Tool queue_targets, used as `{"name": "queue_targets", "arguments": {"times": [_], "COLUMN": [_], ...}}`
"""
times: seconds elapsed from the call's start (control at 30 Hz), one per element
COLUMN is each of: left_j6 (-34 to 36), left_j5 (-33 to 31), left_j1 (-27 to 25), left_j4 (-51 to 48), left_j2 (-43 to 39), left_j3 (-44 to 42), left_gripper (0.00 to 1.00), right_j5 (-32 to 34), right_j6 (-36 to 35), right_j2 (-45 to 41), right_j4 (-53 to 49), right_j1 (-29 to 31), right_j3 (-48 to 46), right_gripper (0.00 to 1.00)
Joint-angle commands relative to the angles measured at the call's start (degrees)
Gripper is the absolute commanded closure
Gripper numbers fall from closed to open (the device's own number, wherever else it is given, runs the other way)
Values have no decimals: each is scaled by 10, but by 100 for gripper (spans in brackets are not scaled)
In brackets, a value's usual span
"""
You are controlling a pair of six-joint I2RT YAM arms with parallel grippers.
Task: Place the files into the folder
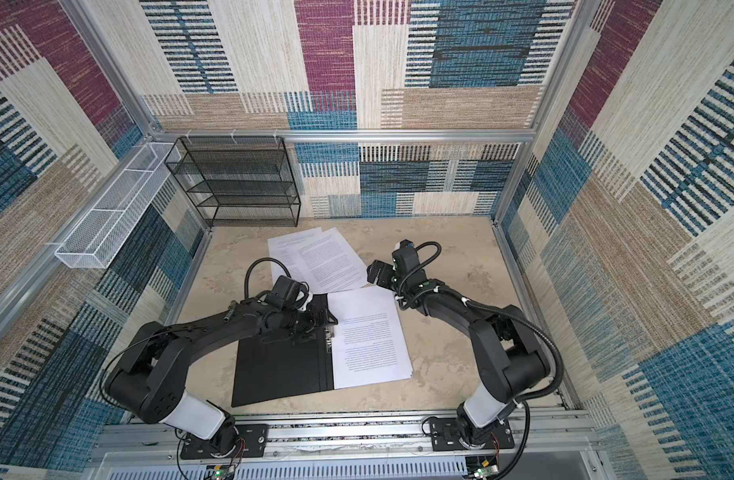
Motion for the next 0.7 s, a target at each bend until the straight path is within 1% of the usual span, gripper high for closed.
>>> {"name": "queue_targets", "arguments": {"times": [0.0, 0.13, 0.23, 0.3, 0.33, 0.4, 0.53, 0.67], "left_j6": [31, 24, 20, 22, 24, 38, 68, 85], "left_j5": [-88, -64, -58, -34, -32, -41, -57, -42], "left_j1": [11, 50, 78, 97, 104, 111, 120, 125], "left_j4": [-111, -100, -84, -59, -53, -42, -67, -86], "left_j2": [-24, 9, 58, 96, 115, 151, 246, 330], "left_j3": [63, 132, 180, 217, 241, 284, 382, 456], "left_gripper": [7, 7, 7, 7, 7, 7, 8, 8], "right_j5": [-53, -96, -120, -138, -147, -161, -186, -207], "right_j6": [-62, -100, -114, -123, -127, -132, -140, -147], "right_j2": [51, 143, 199, 236, 250, 271, 314, 345], "right_j4": [3, -31, -39, -53, -50, -55, -68, -86], "right_j1": [-10, -14, -15, -15, -15, -16, -17, -16], "right_j3": [52, 157, 217, 259, 272, 299, 349, 383], "right_gripper": [0, 0, 0, 0, 0, 0, 0, 0]}}
